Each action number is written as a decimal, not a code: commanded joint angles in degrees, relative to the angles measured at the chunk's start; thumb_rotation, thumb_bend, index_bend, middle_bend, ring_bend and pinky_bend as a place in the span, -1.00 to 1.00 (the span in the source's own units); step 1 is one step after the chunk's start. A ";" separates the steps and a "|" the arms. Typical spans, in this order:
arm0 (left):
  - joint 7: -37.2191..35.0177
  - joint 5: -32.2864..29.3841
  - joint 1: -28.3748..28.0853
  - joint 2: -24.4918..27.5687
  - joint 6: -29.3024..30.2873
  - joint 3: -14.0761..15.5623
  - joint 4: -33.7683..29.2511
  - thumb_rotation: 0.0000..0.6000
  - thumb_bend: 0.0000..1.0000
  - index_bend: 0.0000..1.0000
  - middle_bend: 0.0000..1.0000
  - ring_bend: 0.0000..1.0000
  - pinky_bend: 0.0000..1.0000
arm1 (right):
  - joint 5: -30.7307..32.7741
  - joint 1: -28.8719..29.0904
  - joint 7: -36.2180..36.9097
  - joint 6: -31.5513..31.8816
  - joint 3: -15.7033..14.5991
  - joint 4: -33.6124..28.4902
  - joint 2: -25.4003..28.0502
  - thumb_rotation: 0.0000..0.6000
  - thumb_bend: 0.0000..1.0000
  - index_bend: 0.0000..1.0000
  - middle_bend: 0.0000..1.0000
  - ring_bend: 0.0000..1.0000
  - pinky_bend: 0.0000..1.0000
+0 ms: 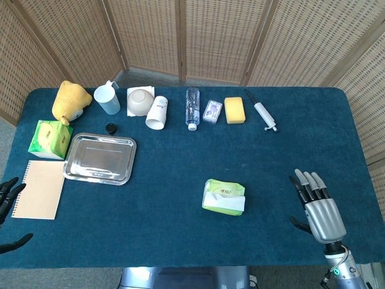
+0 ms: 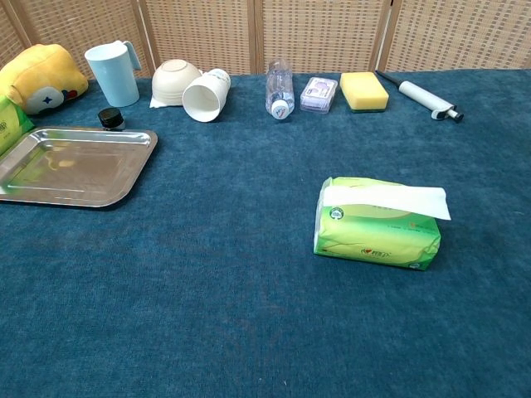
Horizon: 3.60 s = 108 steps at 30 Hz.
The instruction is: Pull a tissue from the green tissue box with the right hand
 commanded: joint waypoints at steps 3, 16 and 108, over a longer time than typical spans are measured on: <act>0.85 -0.65 -0.27 -0.24 -0.89 -0.03 -0.25 1.00 -1.00 -1.00 -1.00 -1.00 -1.00 | -1.64 4.41 2.84 -7.64 -1.55 -2.78 -2.15 1.00 -0.77 -1.00 -1.00 -1.00 -0.86; 0.83 -2.12 -0.55 -0.33 -1.50 -0.44 -0.26 1.00 -1.00 -1.00 -1.00 -1.00 -1.00 | 2.51 13.55 -1.17 -19.83 3.33 -0.90 -13.96 1.00 -0.73 -1.00 -0.95 -0.90 -0.64; -2.51 -4.32 -1.29 0.67 -3.07 -0.67 0.70 1.00 -1.00 -1.00 -1.00 -1.00 -1.00 | 24.85 37.08 -22.41 -27.56 14.04 -3.38 -32.19 1.00 -0.61 -1.00 -1.00 -1.00 -0.69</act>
